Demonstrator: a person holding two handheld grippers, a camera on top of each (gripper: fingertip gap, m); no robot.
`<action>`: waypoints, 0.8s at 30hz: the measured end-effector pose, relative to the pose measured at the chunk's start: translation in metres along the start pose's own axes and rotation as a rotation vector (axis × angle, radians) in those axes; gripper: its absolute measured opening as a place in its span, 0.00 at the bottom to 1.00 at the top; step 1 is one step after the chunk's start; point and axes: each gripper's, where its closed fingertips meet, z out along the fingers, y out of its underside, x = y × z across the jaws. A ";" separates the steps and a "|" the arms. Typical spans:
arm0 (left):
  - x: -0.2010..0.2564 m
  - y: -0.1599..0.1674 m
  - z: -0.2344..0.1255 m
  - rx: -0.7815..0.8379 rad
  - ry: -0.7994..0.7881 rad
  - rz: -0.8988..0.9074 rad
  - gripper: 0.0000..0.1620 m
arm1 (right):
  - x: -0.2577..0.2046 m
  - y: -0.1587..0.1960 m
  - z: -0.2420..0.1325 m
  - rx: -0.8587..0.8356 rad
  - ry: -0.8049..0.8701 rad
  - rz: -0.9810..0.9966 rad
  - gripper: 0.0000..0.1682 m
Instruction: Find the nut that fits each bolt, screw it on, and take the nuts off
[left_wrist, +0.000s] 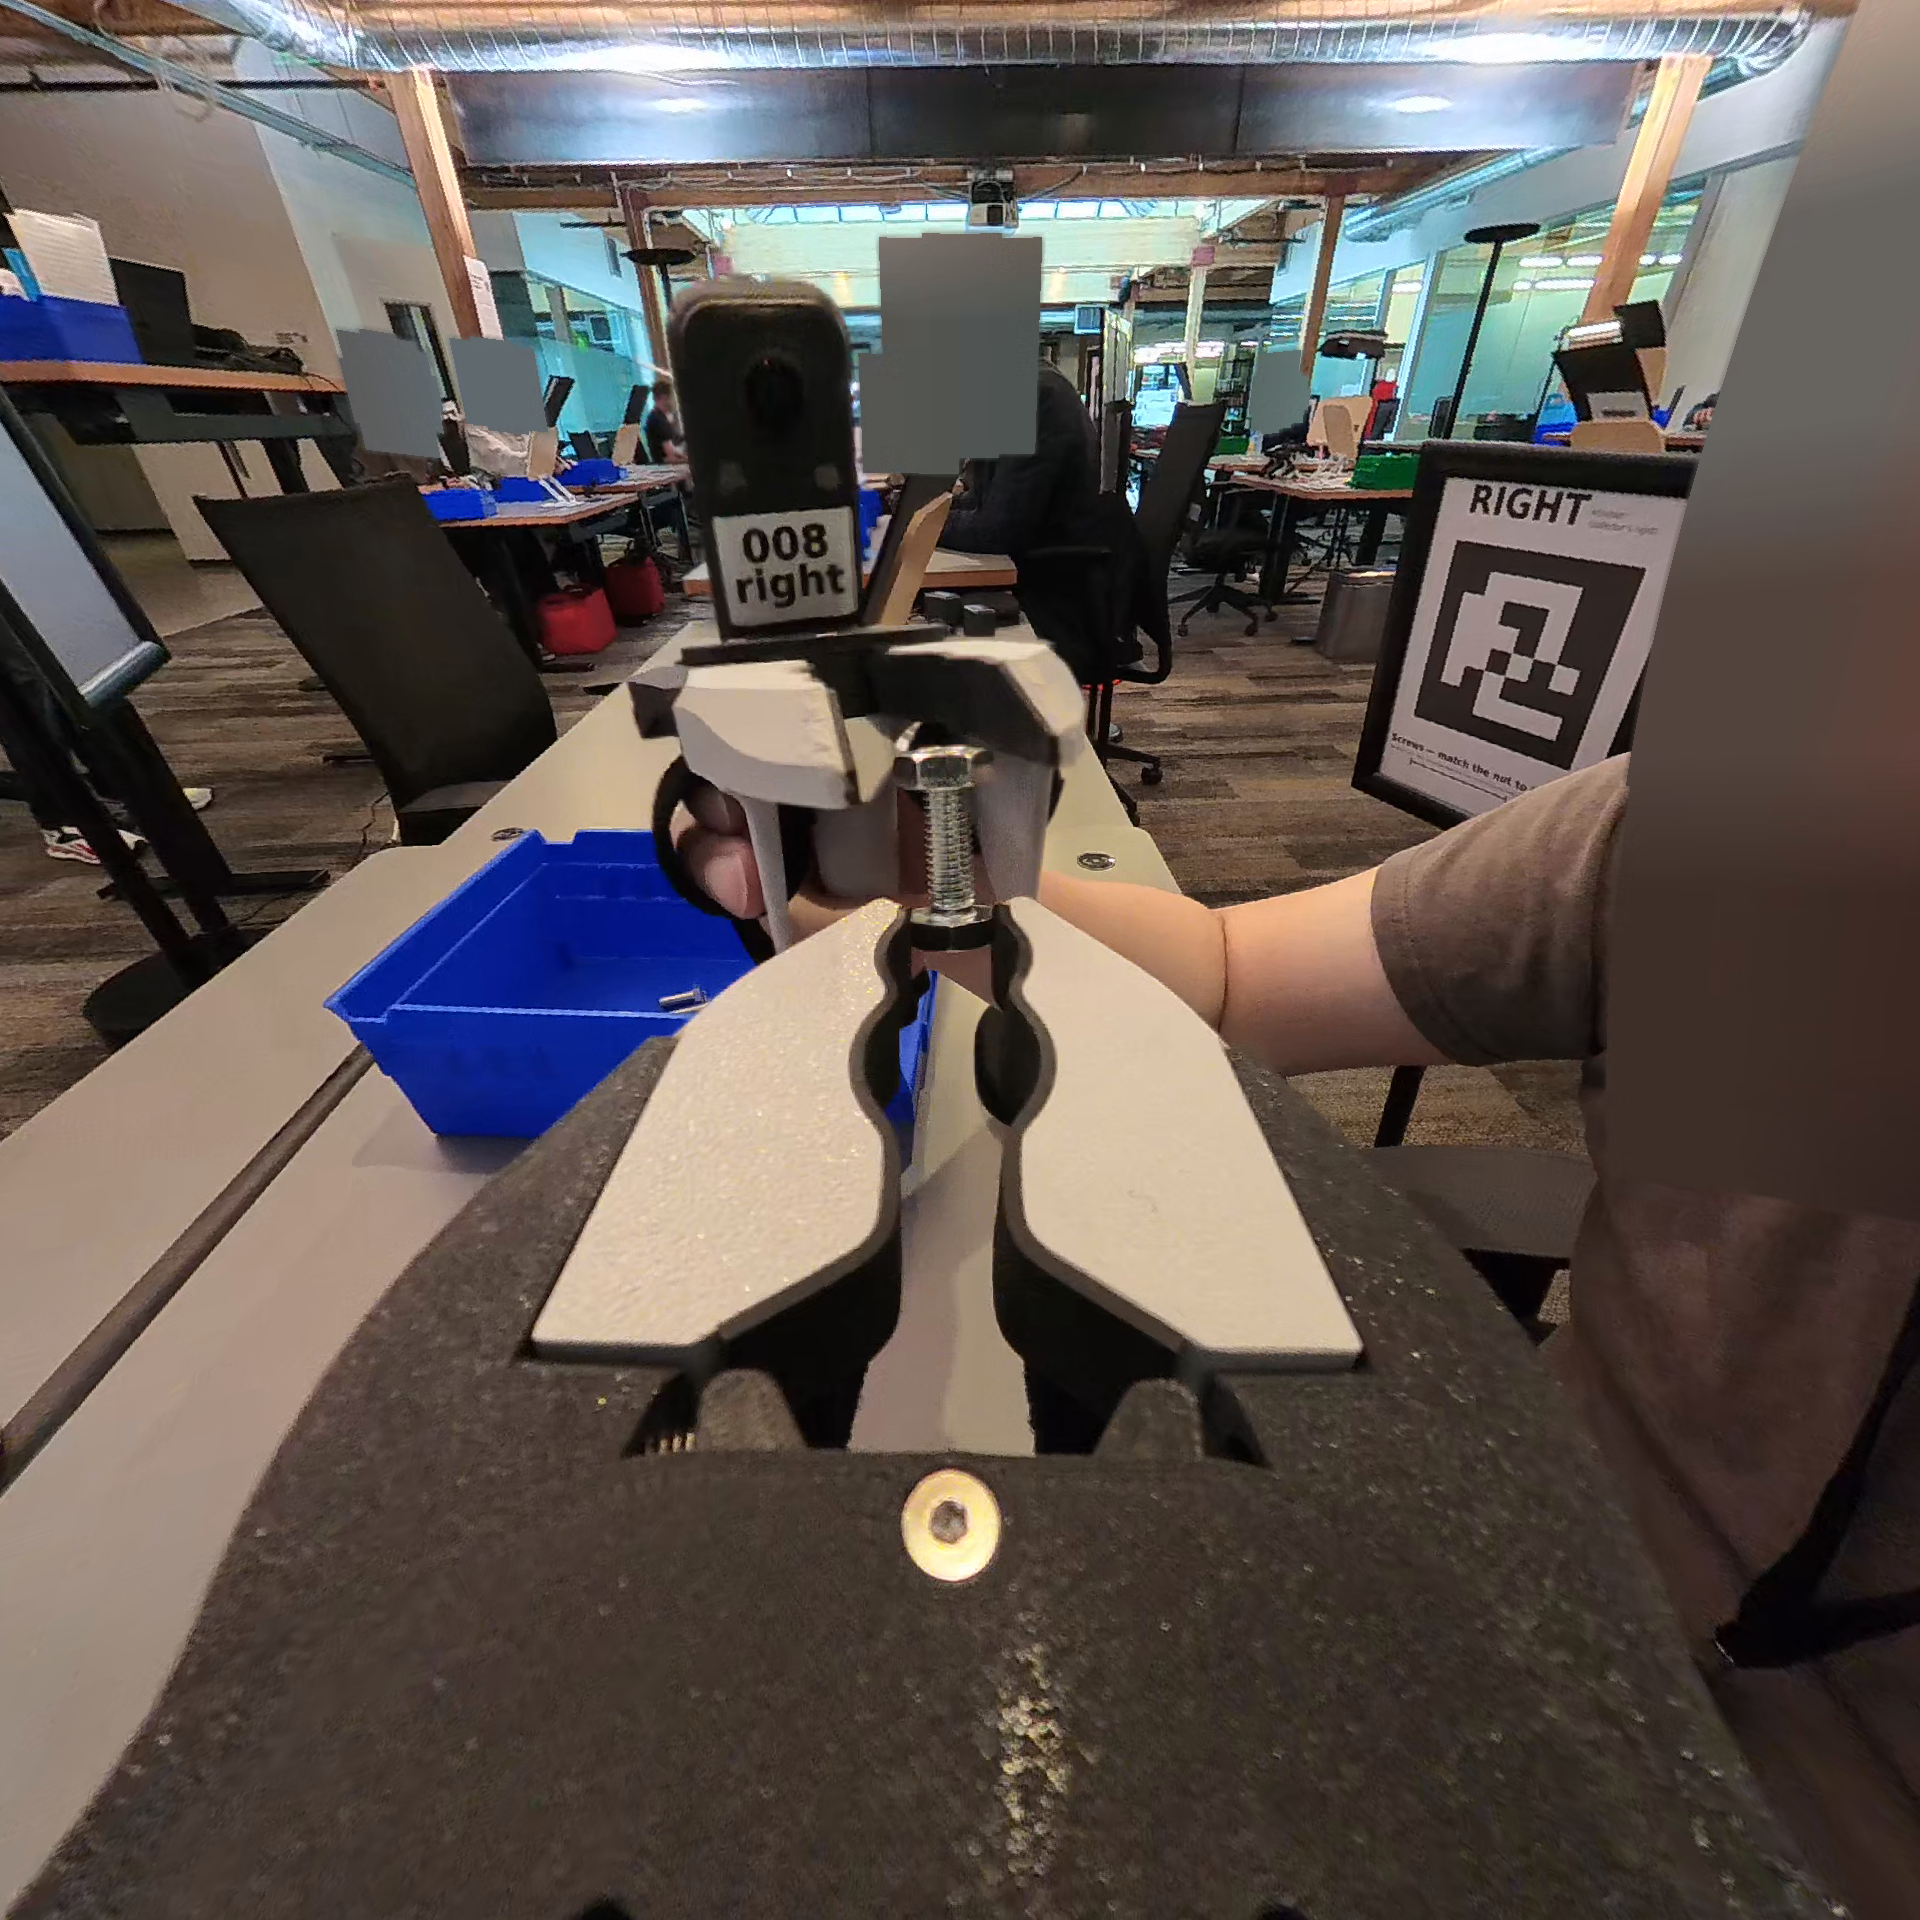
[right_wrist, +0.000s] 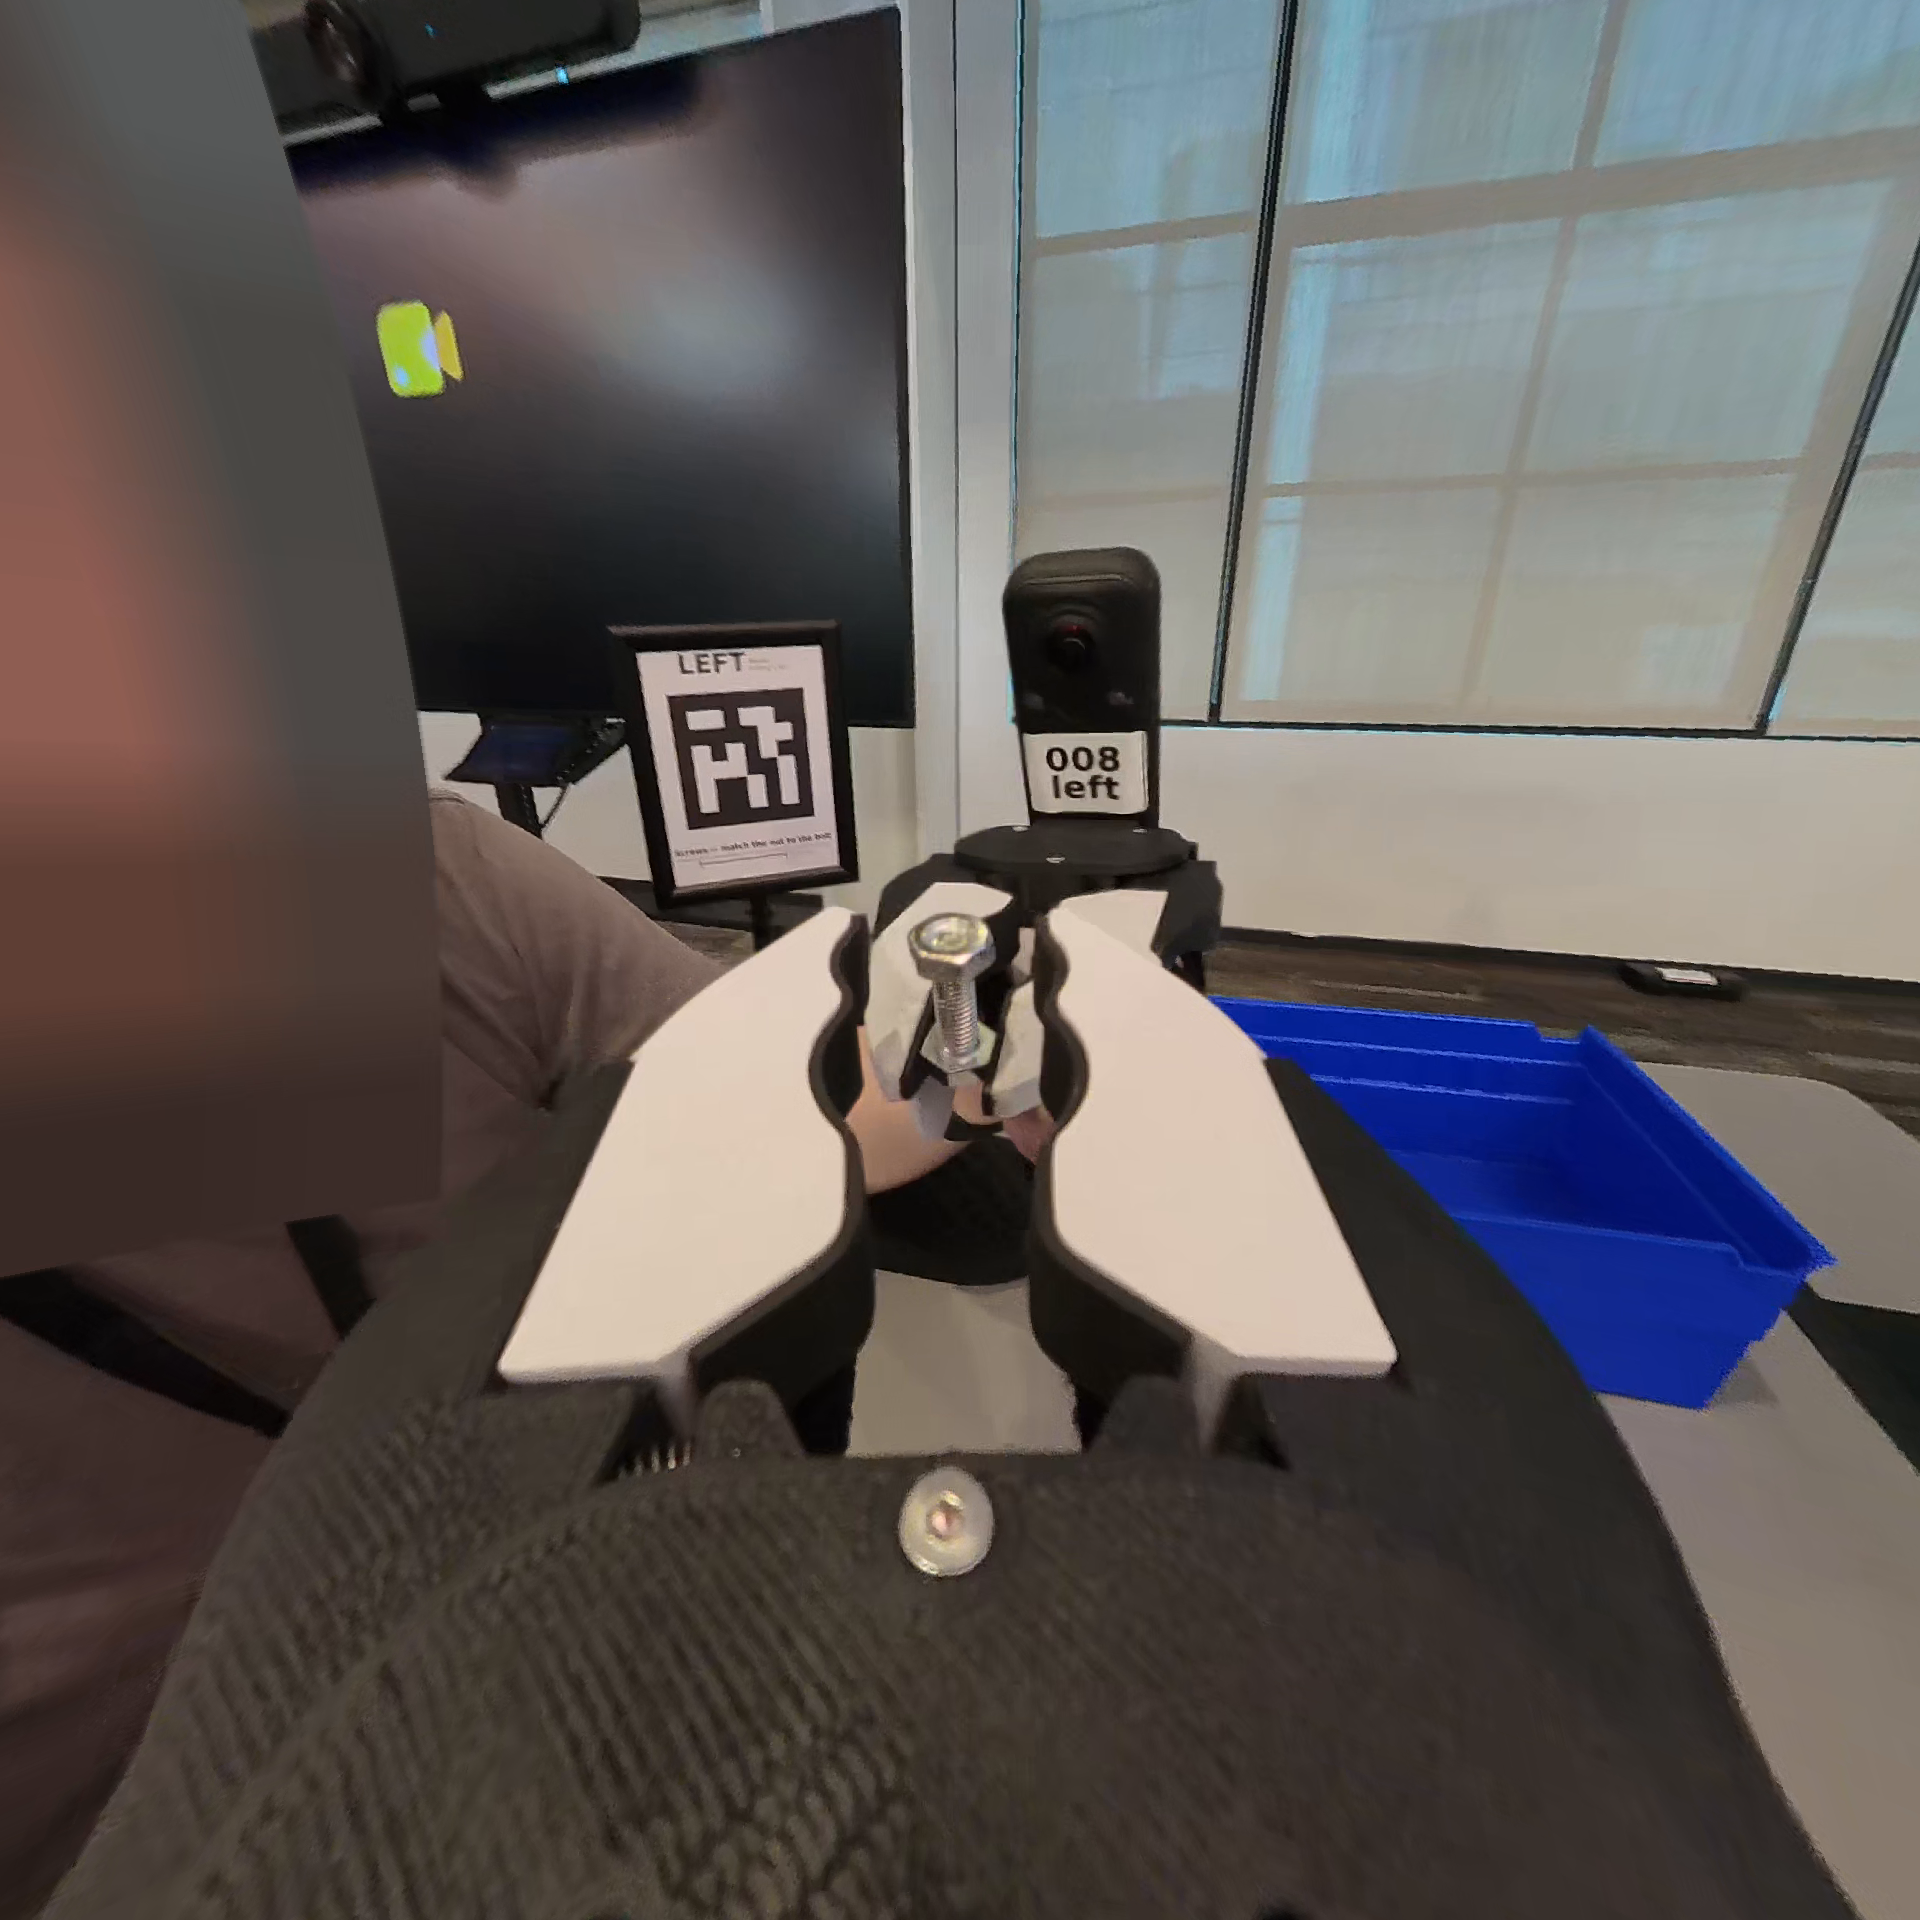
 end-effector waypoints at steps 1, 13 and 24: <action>0.001 0.000 0.001 -0.001 0.001 0.003 0.09 | 0.001 0.001 0.001 -0.006 0.012 -0.009 0.18; 0.000 -0.003 -0.001 0.016 -0.010 0.012 0.09 | 0.000 -0.001 0.000 0.008 -0.001 0.011 0.17; 0.000 -0.006 -0.002 0.040 -0.006 0.013 0.09 | 0.003 -0.005 -0.007 0.026 0.006 0.019 0.16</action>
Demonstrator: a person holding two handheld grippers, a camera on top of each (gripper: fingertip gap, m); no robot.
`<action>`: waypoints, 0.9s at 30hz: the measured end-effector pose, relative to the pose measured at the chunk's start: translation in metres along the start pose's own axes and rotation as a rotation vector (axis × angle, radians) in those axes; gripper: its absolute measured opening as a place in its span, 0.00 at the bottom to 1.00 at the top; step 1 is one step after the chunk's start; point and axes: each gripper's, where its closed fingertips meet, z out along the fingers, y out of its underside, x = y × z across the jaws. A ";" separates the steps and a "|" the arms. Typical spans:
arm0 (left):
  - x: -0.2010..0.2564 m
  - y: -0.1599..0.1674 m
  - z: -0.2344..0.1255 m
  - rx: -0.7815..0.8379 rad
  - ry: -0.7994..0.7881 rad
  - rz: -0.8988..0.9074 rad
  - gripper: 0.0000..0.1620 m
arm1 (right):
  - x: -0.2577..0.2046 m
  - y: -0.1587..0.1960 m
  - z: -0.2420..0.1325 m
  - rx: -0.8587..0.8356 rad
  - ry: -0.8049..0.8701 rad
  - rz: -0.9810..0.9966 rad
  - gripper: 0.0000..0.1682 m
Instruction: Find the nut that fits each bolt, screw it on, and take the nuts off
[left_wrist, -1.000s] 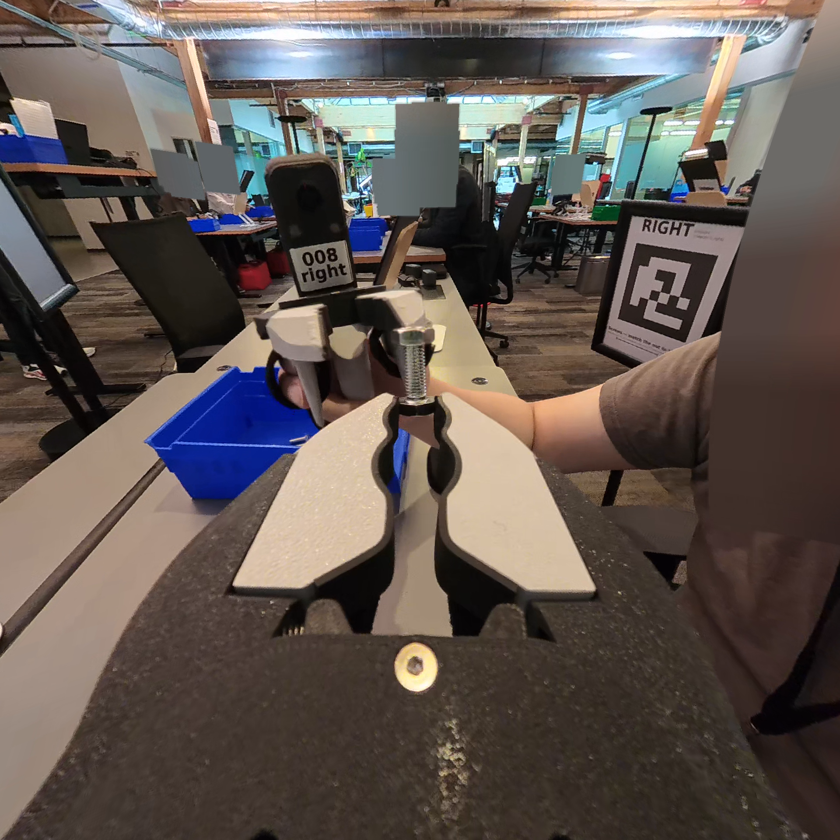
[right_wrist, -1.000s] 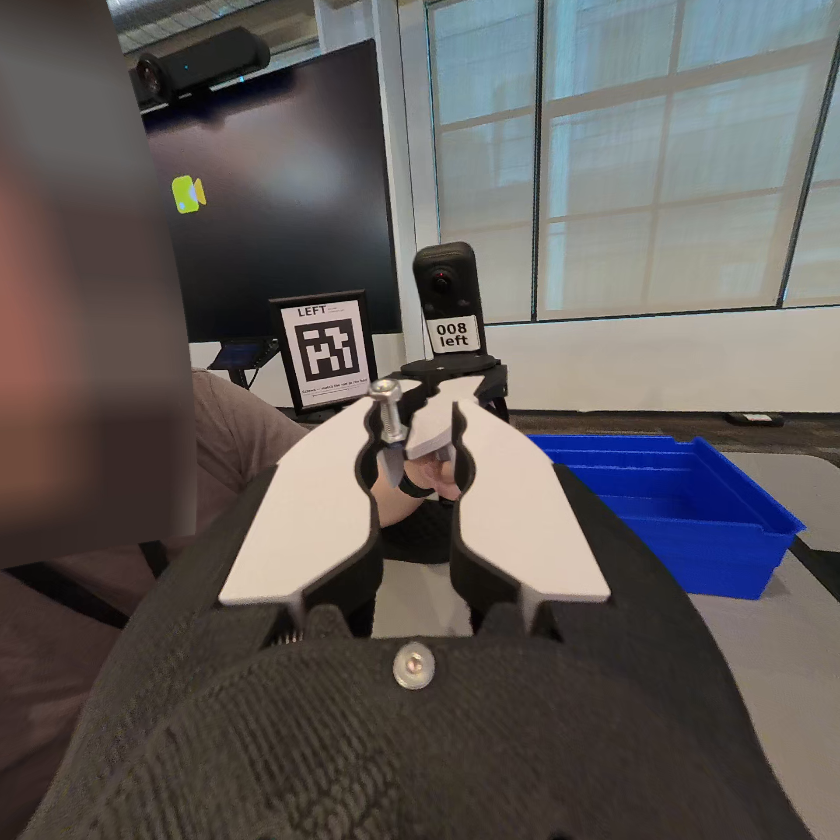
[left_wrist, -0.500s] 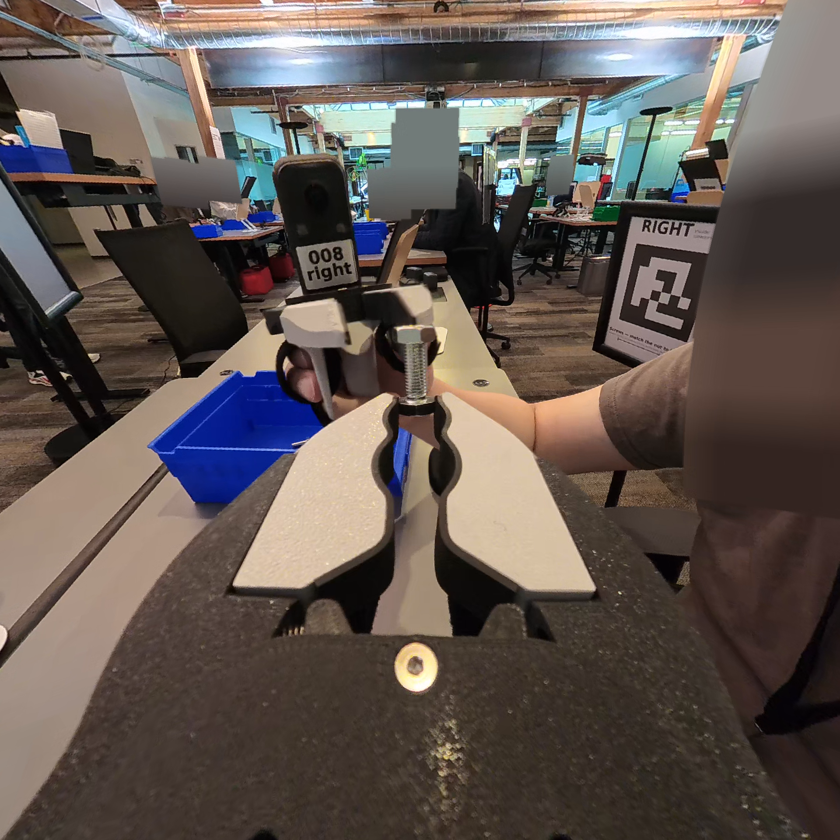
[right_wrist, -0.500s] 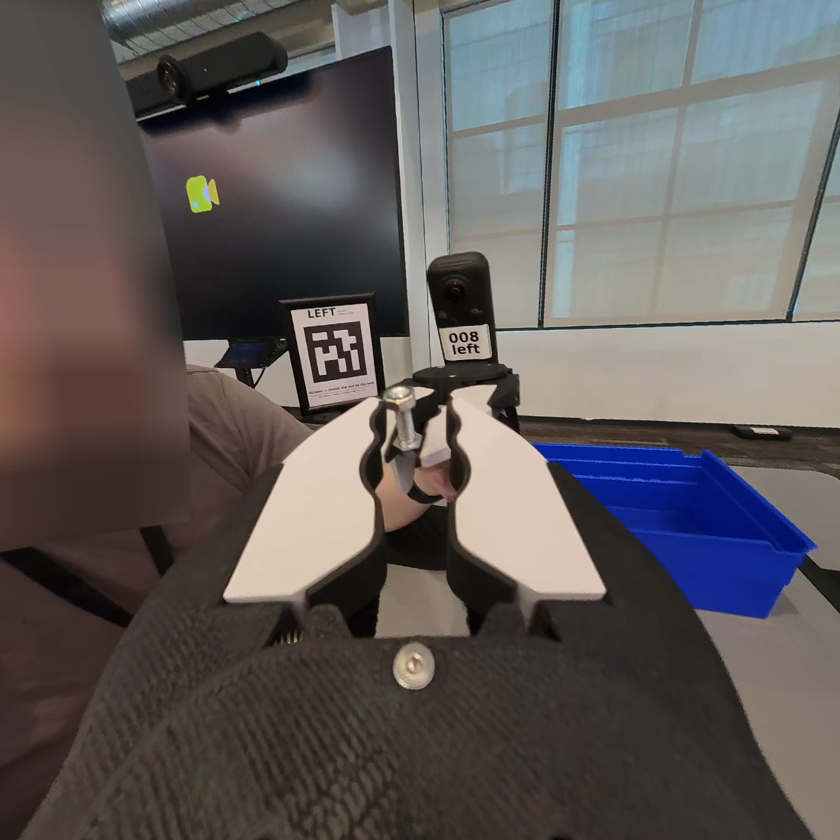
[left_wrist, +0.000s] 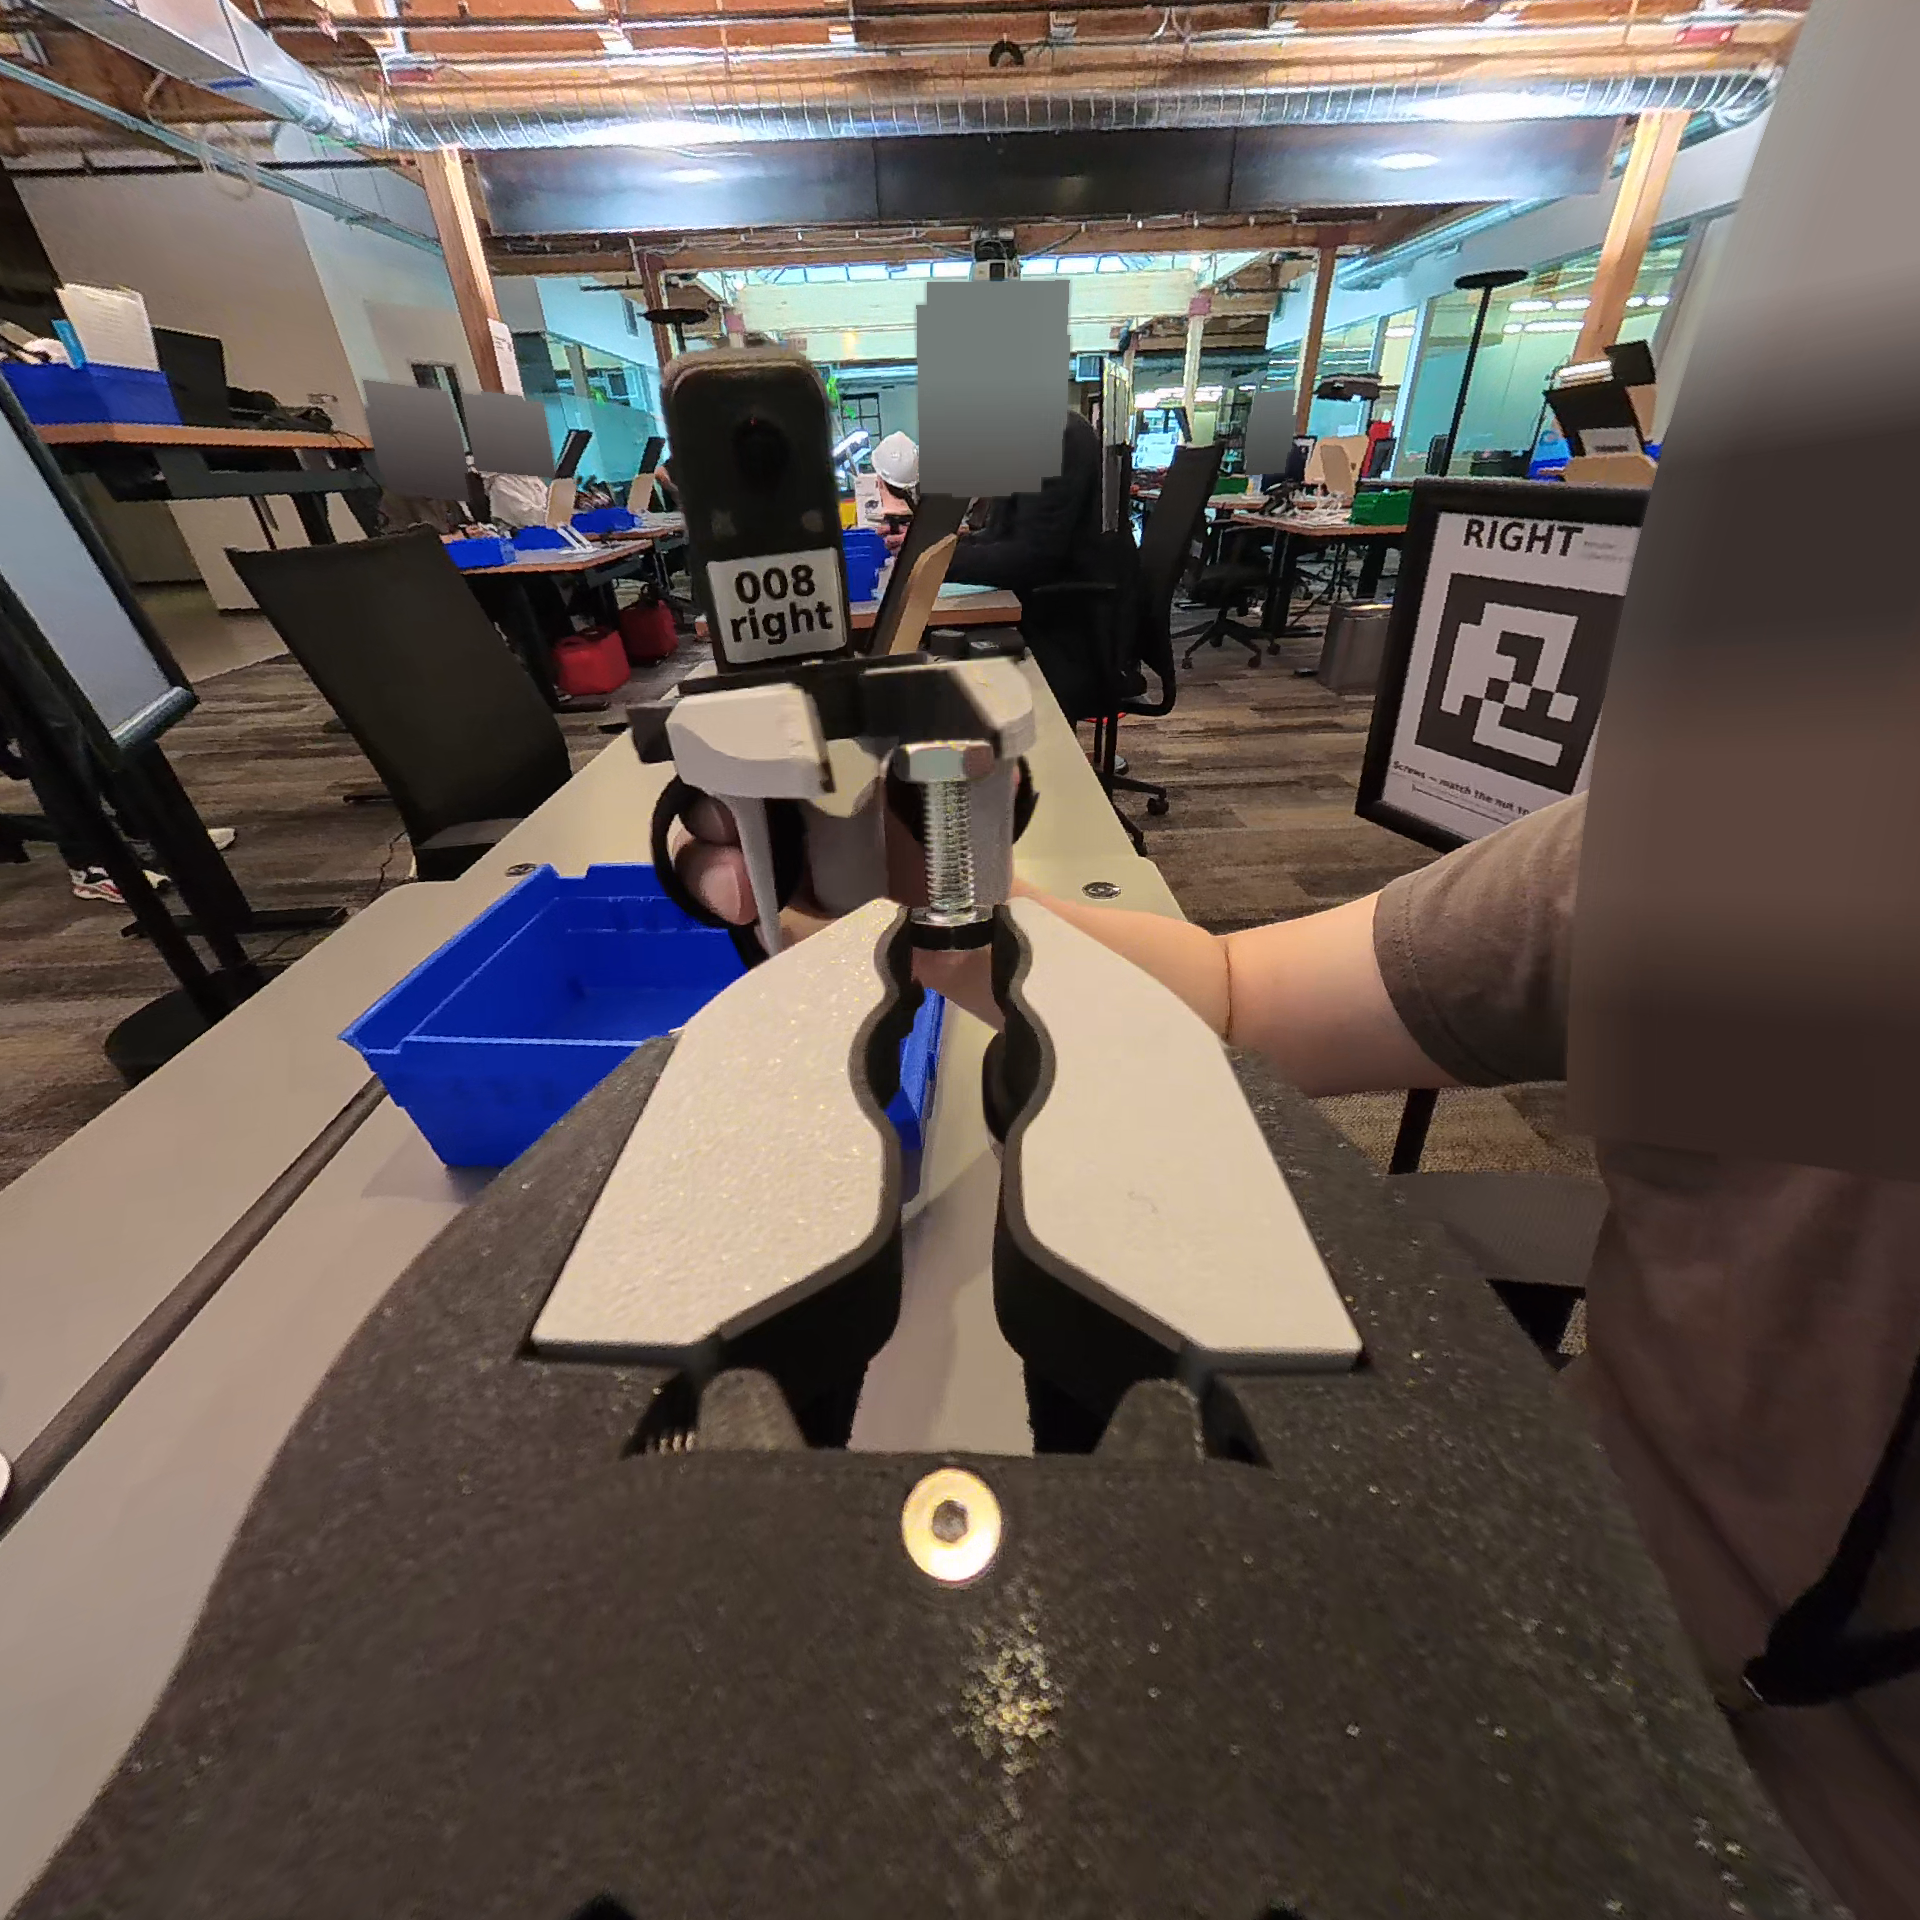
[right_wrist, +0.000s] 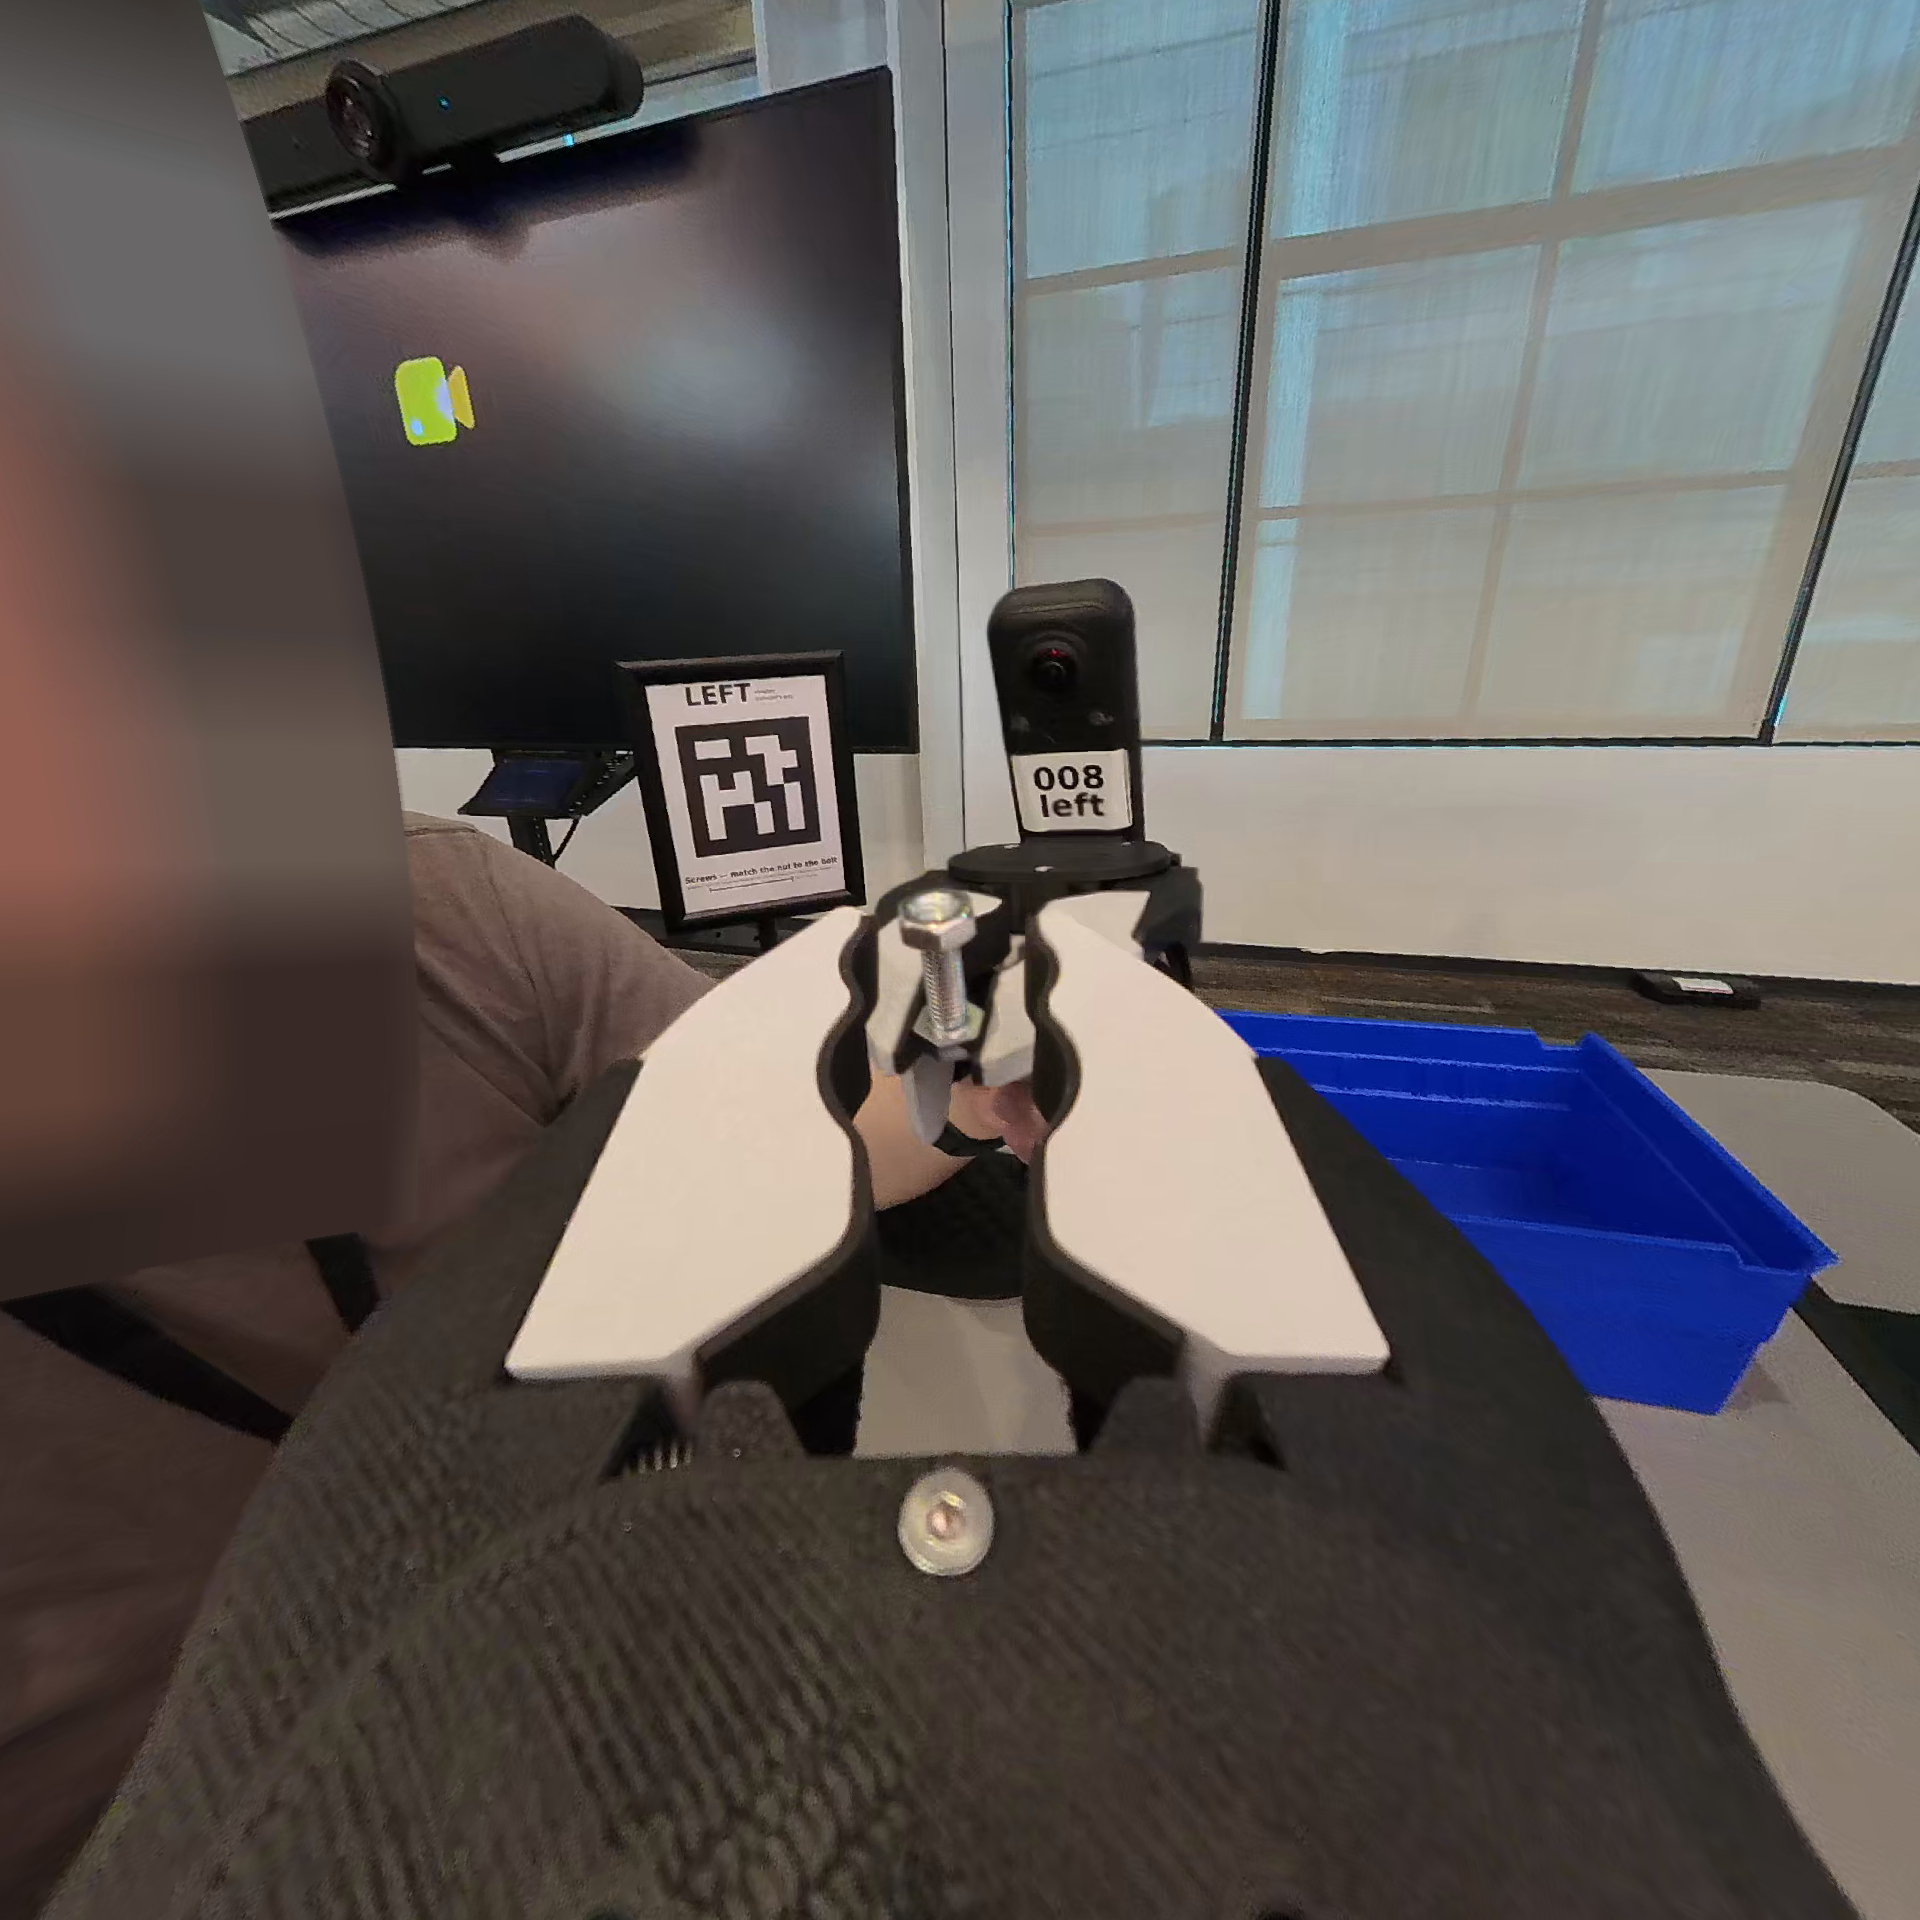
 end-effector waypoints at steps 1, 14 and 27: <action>0.000 0.001 0.001 -0.001 0.002 -0.002 0.09 | -0.002 0.000 0.002 -0.004 -0.001 -0.008 0.17; 0.003 -0.001 0.003 0.026 0.022 -0.007 0.09 | 0.000 0.004 0.002 0.000 -0.006 -0.010 0.16; 0.004 -0.001 0.002 0.015 0.009 0.013 0.09 | -0.002 0.000 0.006 0.016 0.024 -0.047 0.16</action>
